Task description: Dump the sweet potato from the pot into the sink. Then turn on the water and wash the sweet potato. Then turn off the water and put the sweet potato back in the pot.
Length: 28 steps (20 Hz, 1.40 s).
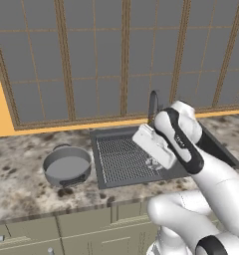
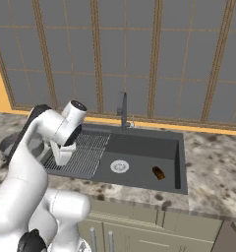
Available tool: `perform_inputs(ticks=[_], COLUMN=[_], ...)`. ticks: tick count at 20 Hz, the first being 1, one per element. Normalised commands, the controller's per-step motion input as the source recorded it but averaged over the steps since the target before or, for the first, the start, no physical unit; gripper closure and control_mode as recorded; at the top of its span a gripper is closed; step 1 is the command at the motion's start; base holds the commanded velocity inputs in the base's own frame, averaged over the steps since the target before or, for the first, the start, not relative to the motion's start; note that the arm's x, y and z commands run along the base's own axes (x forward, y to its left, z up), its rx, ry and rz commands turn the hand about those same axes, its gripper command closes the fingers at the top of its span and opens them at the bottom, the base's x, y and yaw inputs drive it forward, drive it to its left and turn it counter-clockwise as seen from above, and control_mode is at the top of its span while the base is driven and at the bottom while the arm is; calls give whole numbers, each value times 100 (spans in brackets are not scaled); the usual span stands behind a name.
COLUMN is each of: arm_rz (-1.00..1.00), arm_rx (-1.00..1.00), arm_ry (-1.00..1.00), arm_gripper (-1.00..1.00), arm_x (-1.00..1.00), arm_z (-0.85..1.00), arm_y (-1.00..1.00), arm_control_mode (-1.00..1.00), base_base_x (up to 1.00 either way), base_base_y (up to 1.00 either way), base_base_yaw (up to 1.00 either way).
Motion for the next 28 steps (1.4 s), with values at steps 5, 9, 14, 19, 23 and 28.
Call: perform_inputs(ticks=[5,9,14,19,23,28], arm_rz=[-6,-14,-13,-9,-8,-15], arm_rx=[25,26,29,27,25,15], arm_ry=[-6,-6,-5,0,1,12], arm_gripper=[-100,-100,-100,-100,-100,-100], arm_x=[-8,0,-2,-1,0,3], arm_z=[31,33,26,15,18,21], arm_y=[-78,-81,-86,-81,-77,-47], arm_control_mode=[-100,-100,-100,-100,-100,-100], base_base_x=[0,0,0,0,0,0], base_base_y=[0,0,0,0,0,0], base_base_yaw=[0,0,0,0,0,0])
